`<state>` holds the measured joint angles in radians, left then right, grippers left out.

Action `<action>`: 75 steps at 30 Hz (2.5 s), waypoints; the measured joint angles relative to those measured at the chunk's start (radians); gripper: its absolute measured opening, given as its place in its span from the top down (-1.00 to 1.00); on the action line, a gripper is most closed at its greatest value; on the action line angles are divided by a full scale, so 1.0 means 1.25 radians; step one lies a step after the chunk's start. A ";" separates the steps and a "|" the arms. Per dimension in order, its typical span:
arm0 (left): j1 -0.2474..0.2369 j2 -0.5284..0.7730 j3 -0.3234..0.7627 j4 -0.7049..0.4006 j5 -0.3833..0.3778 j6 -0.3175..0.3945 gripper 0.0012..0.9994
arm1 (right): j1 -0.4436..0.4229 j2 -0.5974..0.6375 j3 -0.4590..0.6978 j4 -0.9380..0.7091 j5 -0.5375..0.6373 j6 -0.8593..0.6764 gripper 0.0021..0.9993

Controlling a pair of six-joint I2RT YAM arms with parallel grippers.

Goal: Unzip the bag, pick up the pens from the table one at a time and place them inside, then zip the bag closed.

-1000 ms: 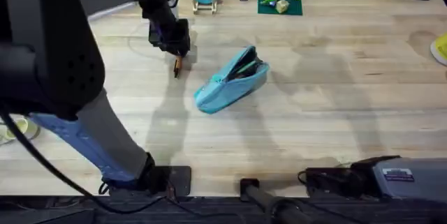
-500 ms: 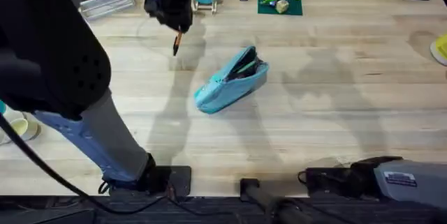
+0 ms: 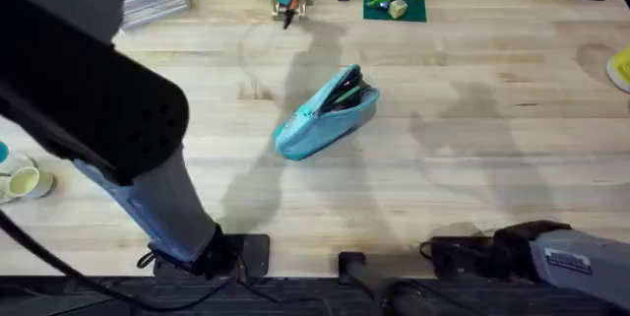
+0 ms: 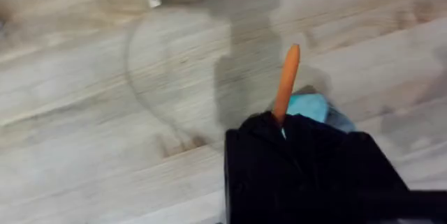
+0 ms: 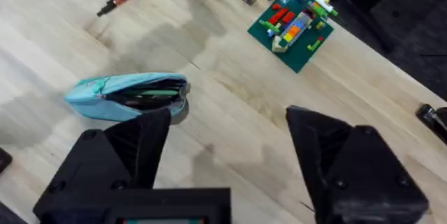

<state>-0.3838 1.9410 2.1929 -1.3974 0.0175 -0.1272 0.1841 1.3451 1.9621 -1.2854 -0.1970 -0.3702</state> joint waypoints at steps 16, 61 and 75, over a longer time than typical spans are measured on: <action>-0.182 0.000 0.071 -0.155 0.000 -0.010 0.92 | 0.000 -0.008 -0.015 0.004 0.024 0.000 -0.99; -0.256 0.000 -0.343 0.077 0.034 -0.048 0.92 | 0.000 -0.012 -0.023 -0.076 0.033 0.000 -0.99; -0.256 0.000 -0.443 0.171 0.010 -0.027 0.92 | 0.000 -0.053 -0.051 -0.079 0.032 -0.004 -0.99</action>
<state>-0.7044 1.9408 1.6390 -1.1836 0.0296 -0.1613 0.1841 1.2785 1.8988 -1.3846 -0.1566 -0.3752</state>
